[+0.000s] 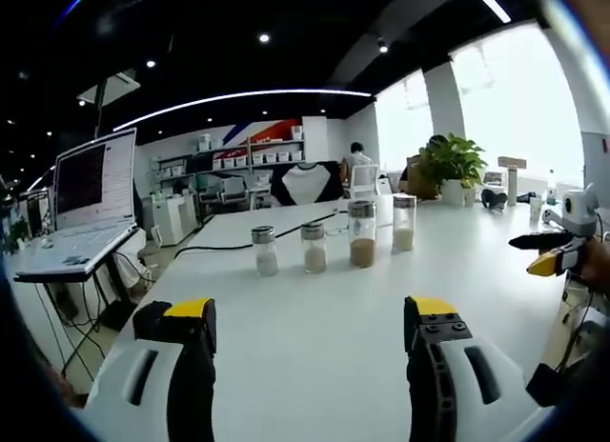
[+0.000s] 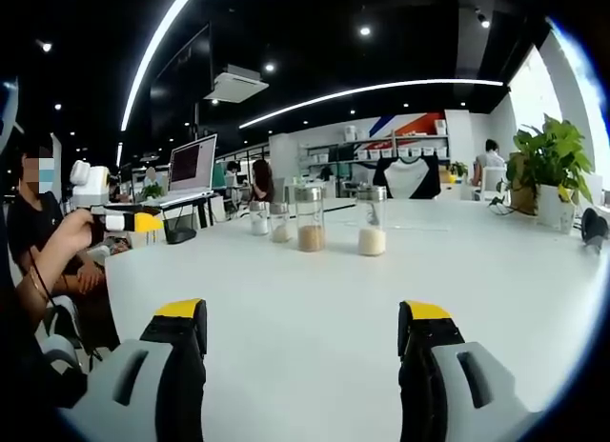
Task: Rotate the seasoning bottle until the label or dispensing opening points toward the visible target arrow and the bottle remains upright within the marked orientation range
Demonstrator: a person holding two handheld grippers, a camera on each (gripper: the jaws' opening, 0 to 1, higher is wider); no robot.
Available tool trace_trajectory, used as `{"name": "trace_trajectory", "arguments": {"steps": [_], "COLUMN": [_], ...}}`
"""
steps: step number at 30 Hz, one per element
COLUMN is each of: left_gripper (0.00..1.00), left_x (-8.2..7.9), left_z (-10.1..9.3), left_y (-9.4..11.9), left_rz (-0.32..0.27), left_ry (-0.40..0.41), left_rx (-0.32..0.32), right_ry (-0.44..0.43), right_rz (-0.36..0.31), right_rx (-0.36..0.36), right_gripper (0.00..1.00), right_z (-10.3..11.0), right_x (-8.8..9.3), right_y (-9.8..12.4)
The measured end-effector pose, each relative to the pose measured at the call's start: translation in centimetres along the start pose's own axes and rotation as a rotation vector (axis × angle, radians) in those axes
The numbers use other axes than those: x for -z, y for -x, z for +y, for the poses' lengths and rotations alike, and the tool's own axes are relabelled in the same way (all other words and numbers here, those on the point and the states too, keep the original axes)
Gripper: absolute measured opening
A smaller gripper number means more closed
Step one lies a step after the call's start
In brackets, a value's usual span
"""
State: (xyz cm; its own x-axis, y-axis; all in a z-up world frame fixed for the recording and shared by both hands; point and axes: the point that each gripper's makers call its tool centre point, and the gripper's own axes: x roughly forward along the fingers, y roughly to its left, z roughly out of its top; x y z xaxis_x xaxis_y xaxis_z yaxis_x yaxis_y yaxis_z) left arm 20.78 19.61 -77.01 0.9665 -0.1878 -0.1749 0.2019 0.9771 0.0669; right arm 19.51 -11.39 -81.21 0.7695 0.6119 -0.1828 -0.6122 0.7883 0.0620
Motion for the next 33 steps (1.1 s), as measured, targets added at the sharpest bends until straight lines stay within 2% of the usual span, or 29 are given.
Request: {"name": "trace_trajectory", "arguments": {"steps": [8, 33], "left_gripper": [0.85, 0.85], "left_x": [-0.5, -0.4], "left_z": [0.3, 0.1], "left_y": [-0.4, -1.1], "left_rz": [-0.003, -0.003], "left_ry": [-0.039, -0.03], "left_rx": [0.003, 0.006], "right_ry": [0.005, -0.002], "right_rz": [0.001, -0.005], "right_rx": [-0.006, 0.007], "right_gripper": [0.83, 0.83], "right_z": [0.2, 0.0], "right_x": [-0.1, 0.1], "right_y": [0.1, 0.9]}}
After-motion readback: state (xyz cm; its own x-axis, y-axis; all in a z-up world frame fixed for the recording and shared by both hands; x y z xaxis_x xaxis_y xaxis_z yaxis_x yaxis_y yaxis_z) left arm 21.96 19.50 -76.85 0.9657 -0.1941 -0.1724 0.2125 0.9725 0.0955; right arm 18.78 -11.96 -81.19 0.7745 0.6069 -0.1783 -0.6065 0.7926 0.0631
